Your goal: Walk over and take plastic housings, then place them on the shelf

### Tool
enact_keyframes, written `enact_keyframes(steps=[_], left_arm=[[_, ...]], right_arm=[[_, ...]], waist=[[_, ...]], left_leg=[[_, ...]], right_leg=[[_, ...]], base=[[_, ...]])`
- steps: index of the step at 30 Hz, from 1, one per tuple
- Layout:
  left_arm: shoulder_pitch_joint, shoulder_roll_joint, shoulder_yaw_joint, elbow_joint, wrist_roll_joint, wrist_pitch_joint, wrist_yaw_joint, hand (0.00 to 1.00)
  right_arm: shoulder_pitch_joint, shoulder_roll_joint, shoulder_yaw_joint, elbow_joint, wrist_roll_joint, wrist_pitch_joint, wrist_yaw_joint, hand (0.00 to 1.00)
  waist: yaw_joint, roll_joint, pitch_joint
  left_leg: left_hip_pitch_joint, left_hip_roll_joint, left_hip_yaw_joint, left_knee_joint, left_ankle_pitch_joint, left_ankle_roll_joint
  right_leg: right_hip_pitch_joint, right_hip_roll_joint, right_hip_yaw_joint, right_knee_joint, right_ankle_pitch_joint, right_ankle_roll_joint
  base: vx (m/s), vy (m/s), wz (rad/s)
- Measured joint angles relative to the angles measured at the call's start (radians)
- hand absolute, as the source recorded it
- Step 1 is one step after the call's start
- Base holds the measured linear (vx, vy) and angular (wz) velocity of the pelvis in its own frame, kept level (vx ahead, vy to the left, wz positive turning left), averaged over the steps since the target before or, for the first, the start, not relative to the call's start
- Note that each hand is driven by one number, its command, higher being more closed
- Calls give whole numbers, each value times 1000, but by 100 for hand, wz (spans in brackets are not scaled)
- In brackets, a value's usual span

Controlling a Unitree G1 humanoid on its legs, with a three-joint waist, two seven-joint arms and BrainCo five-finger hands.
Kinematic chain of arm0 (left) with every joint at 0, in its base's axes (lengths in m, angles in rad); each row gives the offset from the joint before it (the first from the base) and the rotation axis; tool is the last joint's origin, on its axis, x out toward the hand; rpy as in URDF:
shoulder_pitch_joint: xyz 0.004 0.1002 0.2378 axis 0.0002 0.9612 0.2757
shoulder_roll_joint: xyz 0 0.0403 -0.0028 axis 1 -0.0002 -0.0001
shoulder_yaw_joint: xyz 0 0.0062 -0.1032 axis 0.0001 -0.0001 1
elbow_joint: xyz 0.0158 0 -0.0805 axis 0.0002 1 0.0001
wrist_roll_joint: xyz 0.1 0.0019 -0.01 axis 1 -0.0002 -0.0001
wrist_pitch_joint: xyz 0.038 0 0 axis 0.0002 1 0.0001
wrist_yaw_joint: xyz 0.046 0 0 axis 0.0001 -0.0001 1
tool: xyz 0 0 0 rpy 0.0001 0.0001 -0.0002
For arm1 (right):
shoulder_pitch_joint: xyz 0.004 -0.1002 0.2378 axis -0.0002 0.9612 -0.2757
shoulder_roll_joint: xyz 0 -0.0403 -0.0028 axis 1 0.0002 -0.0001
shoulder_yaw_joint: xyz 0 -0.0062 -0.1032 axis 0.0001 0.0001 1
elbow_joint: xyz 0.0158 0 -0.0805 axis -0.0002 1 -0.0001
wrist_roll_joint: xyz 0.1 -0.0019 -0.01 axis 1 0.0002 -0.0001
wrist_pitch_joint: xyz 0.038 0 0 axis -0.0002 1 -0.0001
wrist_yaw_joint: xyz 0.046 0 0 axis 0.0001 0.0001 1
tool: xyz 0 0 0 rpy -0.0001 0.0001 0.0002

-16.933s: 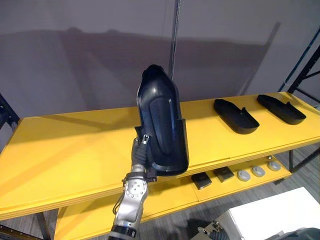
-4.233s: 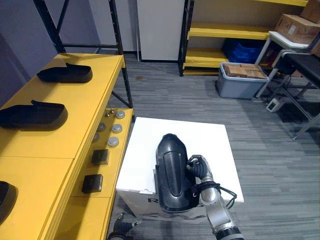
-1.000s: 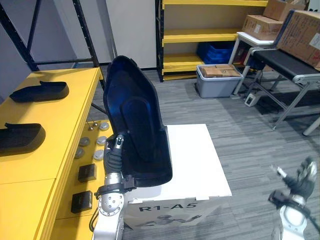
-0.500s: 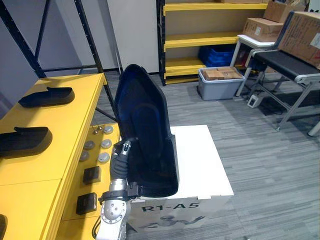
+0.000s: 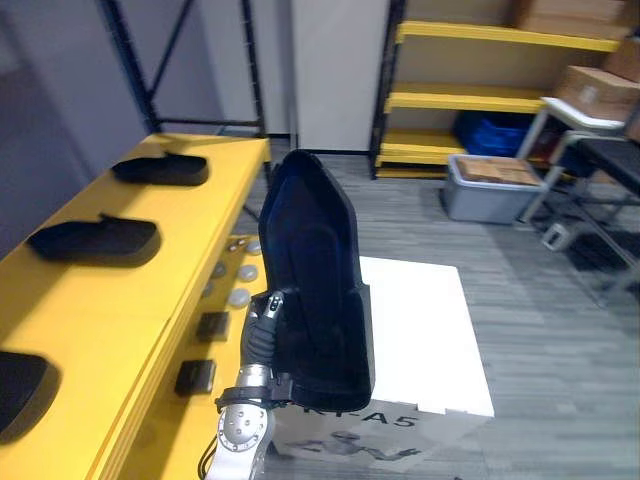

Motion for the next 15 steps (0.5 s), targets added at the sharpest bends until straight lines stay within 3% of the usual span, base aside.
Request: enact_keyframes(steps=[1,2,3,4,5,7,9,10,11,12,15], left_arm=[[-5,0,-2,-1,-2,0,3,100],[-19,-2,-9,-4,-5,0,3,100],[-30,1,-13,-11,-13,-1,3,100],[-40,-1,-14,-11,-19,0,3,100],[-42,-6,-22,-11,-20,0,2,100],[-62,-7,-59,-3,-38,-2,2,100],[-110,-10,-93,19,-38,-24,1,100],[-131,-17,-103,31,-38,-28,3,100],[-148,-26,-106,43,-38,-31,3,100],[-183,-21,-103,71,-37,-31,7,100],[-194,-10,-82,85,-16,-29,45,100]], right_arm=[[-11,-3,9,0,0,0,-3,0],[-40,-10,14,5,-1,-1,-8,0],[-66,-5,14,6,-15,1,-17,0],[-85,-5,15,4,-21,1,-20,0],[-94,-5,15,4,-21,1,-20,0],[-76,-9,15,2,-21,1,-26,0],[-69,-13,13,8,-21,1,-33,0],[-66,-15,12,10,-21,1,-37,0],[-68,-22,6,11,-19,1,-38,0],[-84,-7,2,30,-21,3,-42,0],[-95,24,9,43,-21,2,-41,0]], waist=[[4,0,4],[13,4,18],[15,-1,30],[14,3,38],[13,-3,44],[1,-1,35],[-29,12,25],[-45,31,13],[-52,49,2],[-57,35,1],[-57,13,3]], left_leg=[[-20,-5,-6,2,12,-7],[-52,6,41,-11,16,-39],[-109,53,183,48,-9,2],[-154,94,299,149,-50,20],[-170,117,357,210,-72,27],[-160,191,531,382,-125,82],[-93,237,653,380,-154,78],[-46,243,673,285,-129,58],[-20,224,649,199,-138,3],[-8,175,632,125,-114,12],[1,113,582,122,-118,38]], right_leg=[[-11,-4,-22,7,-3,-4],[-20,-15,-79,8,-3,-10],[-38,-26,-133,19,-3,-19],[-38,-41,-171,28,-2,-19],[-33,-50,-195,29,-2,-18],[3,-100,-307,25,-5,-12],[28,-139,-394,19,0,4],[37,-142,-424,16,10,28],[35,-141,-443,15,18,46],[42,-161,-464,-2,45,50],[89,-207,-475,-12,71,50]], base=[[-139,-21,120],[-176,0,126],[-193,14,144],[-133,34,116],[-55,63,111],[-50,119,132],[-19,265,150],[35,328,134],[57,311,95],[38,247,75],[64,252,63]])
